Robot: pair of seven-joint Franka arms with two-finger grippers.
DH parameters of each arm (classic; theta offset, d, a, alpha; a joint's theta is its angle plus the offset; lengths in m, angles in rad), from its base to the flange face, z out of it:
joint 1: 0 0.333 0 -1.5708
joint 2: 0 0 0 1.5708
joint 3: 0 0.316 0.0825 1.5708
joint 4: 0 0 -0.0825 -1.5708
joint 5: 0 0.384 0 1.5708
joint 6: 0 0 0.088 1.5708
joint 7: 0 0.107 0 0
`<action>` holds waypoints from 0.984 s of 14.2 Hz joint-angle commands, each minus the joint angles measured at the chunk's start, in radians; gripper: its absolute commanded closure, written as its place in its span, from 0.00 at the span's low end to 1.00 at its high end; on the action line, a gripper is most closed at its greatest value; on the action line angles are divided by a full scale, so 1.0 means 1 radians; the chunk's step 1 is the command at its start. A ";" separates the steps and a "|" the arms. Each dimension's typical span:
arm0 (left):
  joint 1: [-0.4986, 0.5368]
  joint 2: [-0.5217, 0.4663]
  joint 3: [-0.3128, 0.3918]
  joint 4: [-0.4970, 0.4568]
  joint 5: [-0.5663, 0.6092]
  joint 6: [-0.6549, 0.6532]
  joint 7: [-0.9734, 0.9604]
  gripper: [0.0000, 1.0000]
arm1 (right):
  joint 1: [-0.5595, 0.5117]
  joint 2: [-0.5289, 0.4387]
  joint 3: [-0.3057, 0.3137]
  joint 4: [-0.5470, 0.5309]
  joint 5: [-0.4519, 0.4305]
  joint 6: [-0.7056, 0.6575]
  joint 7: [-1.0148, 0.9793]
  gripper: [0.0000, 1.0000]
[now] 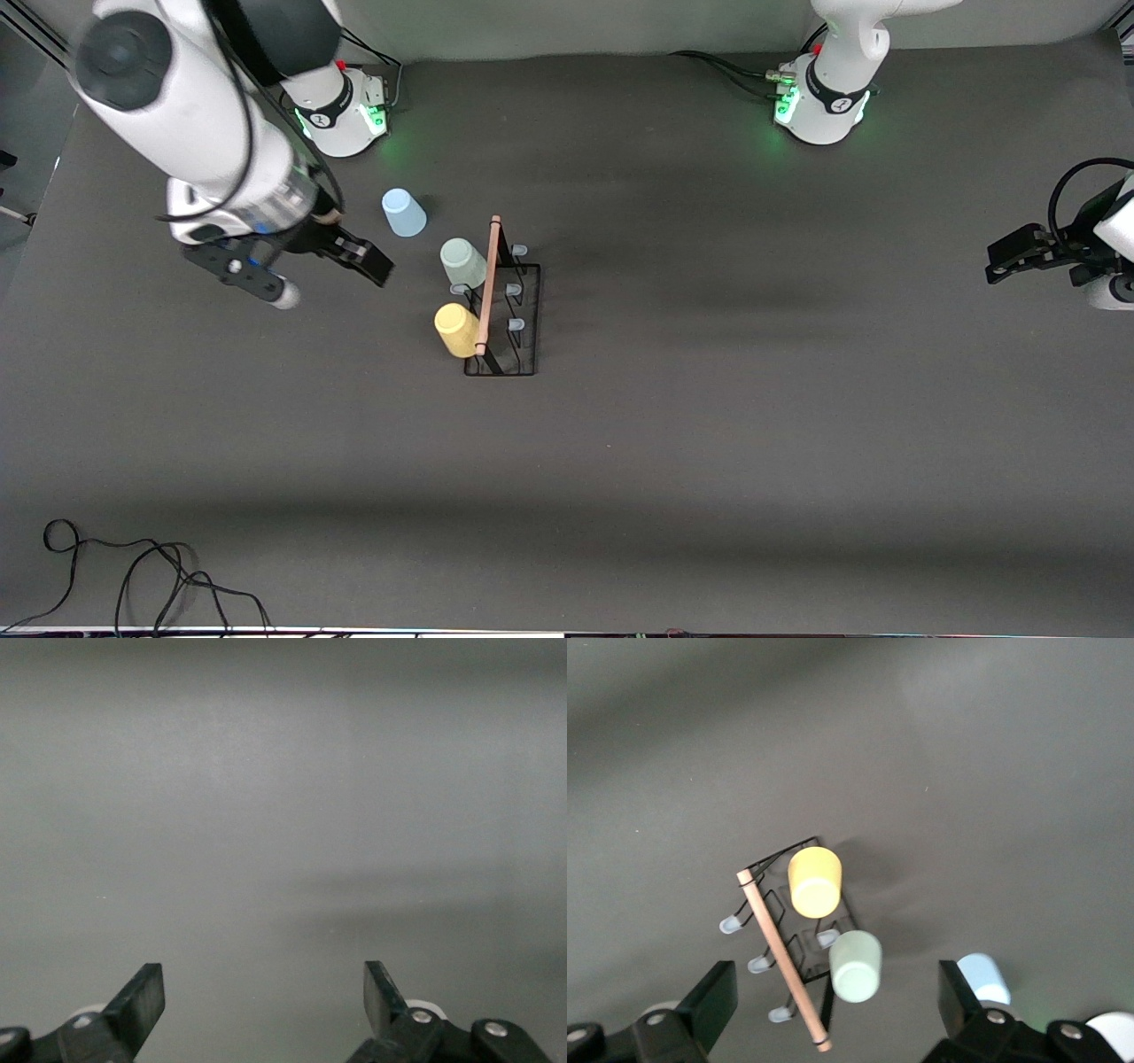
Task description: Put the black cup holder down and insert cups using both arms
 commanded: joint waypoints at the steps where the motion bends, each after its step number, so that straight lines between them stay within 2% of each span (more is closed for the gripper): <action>1: -0.009 -0.009 0.002 0.002 -0.001 0.003 -0.018 0.00 | -0.105 -0.113 0.053 -0.064 -0.036 -0.009 -0.166 0.00; 2: -0.009 -0.008 0.002 0.002 0.001 0.005 -0.018 0.00 | -0.194 -0.140 0.119 -0.078 -0.048 -0.012 -0.223 0.00; 4: -0.011 -0.006 0.002 0.002 -0.001 0.006 -0.018 0.00 | -0.431 -0.169 0.307 -0.082 -0.112 -0.067 -0.348 0.00; 5: -0.011 -0.006 0.002 0.002 -0.001 0.006 -0.018 0.00 | -0.546 -0.178 0.387 -0.081 -0.117 -0.073 -0.414 0.00; 6: -0.011 -0.006 0.002 0.004 -0.001 0.006 -0.018 0.00 | -0.652 -0.184 0.453 -0.081 -0.117 -0.081 -0.486 0.00; 9: -0.011 -0.006 0.002 0.006 -0.001 0.006 -0.018 0.00 | -0.904 -0.189 0.595 -0.076 -0.115 -0.082 -0.668 0.00; 11: -0.009 -0.006 0.001 0.007 -0.001 0.006 -0.018 0.00 | -0.998 -0.191 0.638 -0.075 -0.115 -0.082 -0.738 0.00; 14: -0.006 -0.002 0.002 0.015 -0.001 0.006 -0.015 0.00 | -1.005 -0.184 0.604 -0.072 -0.105 -0.081 -0.812 0.00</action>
